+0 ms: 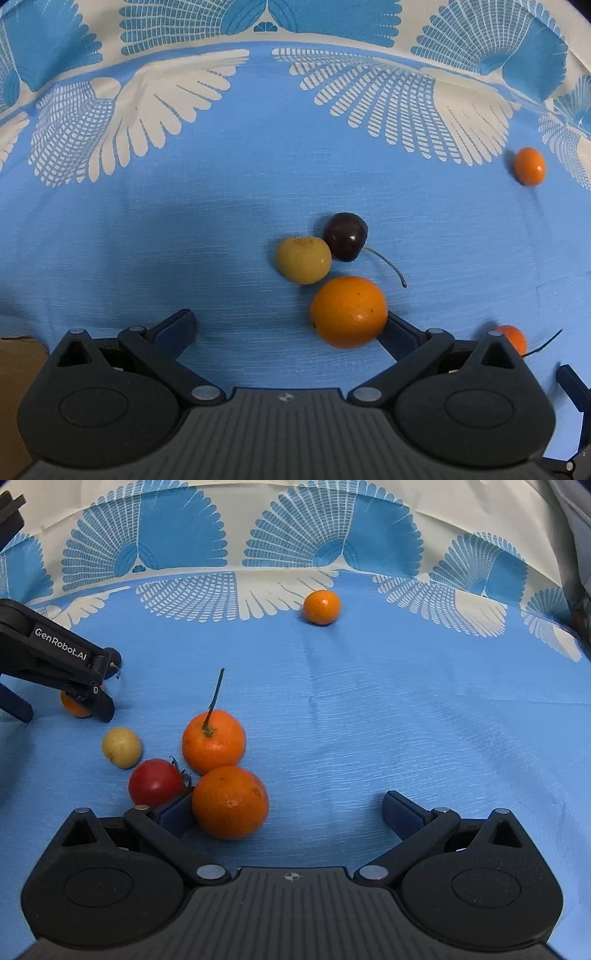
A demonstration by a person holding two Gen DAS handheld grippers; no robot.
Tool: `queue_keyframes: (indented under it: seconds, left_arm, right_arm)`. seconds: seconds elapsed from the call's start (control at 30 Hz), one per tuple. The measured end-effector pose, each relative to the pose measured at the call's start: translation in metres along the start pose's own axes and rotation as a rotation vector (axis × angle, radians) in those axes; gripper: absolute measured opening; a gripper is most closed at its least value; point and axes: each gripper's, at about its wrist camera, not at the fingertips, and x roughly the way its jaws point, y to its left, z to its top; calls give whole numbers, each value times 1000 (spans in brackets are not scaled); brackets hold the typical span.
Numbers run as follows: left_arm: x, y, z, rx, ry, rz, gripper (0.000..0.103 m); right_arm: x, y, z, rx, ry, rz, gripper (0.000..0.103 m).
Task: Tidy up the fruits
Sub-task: 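Grasp the large orange with the right gripper while the left gripper grasps a small orange, then carry the large orange in the right gripper and small orange in the left into the box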
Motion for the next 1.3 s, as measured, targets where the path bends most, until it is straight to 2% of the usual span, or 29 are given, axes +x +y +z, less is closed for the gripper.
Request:
queue_keyframes:
  seconds: [0.07, 0.1, 0.13, 0.17, 0.2, 0.23, 0.27, 0.33, 0.47, 0.73, 0.93, 1.17, 1.3]
  left_arm:
    - [-1, -1, 4, -14, 29, 12, 102]
    - [-5, -4, 4, -10, 28, 8, 93]
    - [-12, -5, 4, 3, 7, -4, 75]
    - [-17, -7, 4, 18, -12, -14, 63]
    - [-22, -8, 4, 26, -24, -29, 42]
    - [-26, -7, 4, 20, -23, -39, 42]
    - [-28, -6, 2, 8, -23, -49, 42]
    - [-34, -5, 0, 6, -33, -59, 41]
    - [-58, 1, -10, 19, -62, -87, 41]
    - [-137, 29, -50, 14, -152, -115, 41]
    - [-204, 61, -101, -1, -201, -137, 42]
    - [-274, 110, -190, -18, -228, -141, 41]
    - [-301, 140, -241, -33, -238, -127, 42]
  right_arm:
    - [-1, 1, 3, -2, 28, -7, 102]
    - [-3, 2, 3, -1, 36, -1, 96]
    - [-7, 4, 2, -6, 27, 13, 89]
    - [-12, 7, 1, -24, 13, 20, 74]
    - [-15, 10, 1, -41, 4, 25, 52]
    - [-17, 13, 0, -53, -4, 40, 40]
    - [-19, 15, 0, -55, -3, 38, 39]
    - [-22, 13, 0, -34, -1, 41, 39]
    - [-44, 6, 3, -4, -57, 22, 39]
    - [-126, 2, 6, 25, -171, 38, 39]
    - [-193, 20, -12, 55, -205, 101, 39]
    - [-274, 66, -51, 24, -240, 186, 39]
    - [-312, 90, -77, -3, -228, 238, 39]
